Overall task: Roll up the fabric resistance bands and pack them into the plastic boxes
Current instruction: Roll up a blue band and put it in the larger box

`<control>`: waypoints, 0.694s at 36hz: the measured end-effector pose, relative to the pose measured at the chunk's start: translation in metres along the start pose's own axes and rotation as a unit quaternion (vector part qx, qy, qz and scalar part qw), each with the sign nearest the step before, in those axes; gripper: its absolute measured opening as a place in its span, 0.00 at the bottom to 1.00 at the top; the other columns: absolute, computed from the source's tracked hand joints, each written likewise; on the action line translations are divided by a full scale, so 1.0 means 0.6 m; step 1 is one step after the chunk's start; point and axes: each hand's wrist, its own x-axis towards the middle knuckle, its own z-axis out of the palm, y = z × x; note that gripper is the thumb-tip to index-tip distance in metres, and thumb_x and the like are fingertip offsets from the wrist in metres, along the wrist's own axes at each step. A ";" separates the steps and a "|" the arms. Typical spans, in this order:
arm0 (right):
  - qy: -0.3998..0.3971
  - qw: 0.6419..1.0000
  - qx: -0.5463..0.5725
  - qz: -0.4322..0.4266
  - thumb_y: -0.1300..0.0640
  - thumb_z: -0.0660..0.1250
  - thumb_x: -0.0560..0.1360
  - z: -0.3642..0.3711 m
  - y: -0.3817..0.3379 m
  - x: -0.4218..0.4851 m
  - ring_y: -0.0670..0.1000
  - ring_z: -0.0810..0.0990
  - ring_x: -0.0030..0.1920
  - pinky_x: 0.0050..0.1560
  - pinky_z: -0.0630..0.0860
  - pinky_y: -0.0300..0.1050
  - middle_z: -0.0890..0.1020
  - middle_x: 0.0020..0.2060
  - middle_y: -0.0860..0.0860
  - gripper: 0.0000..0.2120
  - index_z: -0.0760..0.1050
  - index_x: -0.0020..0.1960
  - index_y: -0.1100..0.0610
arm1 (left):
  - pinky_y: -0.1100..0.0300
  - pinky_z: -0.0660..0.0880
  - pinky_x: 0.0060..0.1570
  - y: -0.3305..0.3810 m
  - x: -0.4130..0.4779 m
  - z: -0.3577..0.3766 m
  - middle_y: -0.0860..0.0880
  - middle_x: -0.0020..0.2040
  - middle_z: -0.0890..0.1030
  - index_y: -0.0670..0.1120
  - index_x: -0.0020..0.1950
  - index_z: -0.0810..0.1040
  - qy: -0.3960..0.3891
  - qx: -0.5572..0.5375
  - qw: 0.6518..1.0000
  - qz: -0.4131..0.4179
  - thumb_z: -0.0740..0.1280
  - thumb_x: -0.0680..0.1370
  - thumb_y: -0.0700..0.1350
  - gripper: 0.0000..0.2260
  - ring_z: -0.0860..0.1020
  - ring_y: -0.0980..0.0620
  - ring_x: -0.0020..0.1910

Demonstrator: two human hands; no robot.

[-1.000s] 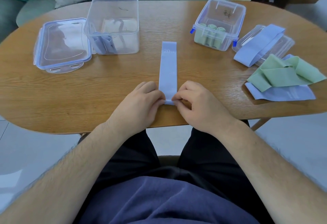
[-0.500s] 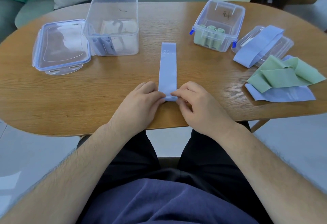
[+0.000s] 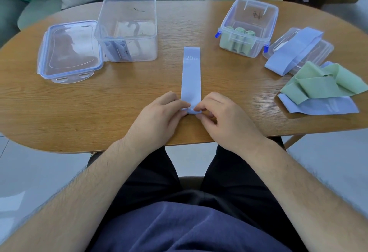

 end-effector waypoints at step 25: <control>-0.004 1.000 -0.018 -0.018 0.62 0.70 0.76 -0.005 0.014 0.031 0.45 0.73 0.45 0.47 0.71 0.38 0.78 0.44 0.50 0.04 0.81 0.50 0.57 | 0.56 0.74 0.49 -0.031 0.029 0.006 0.49 0.48 0.78 0.43 0.52 0.81 -0.016 -0.002 0.999 0.030 0.70 0.80 0.41 0.03 0.76 0.50 0.47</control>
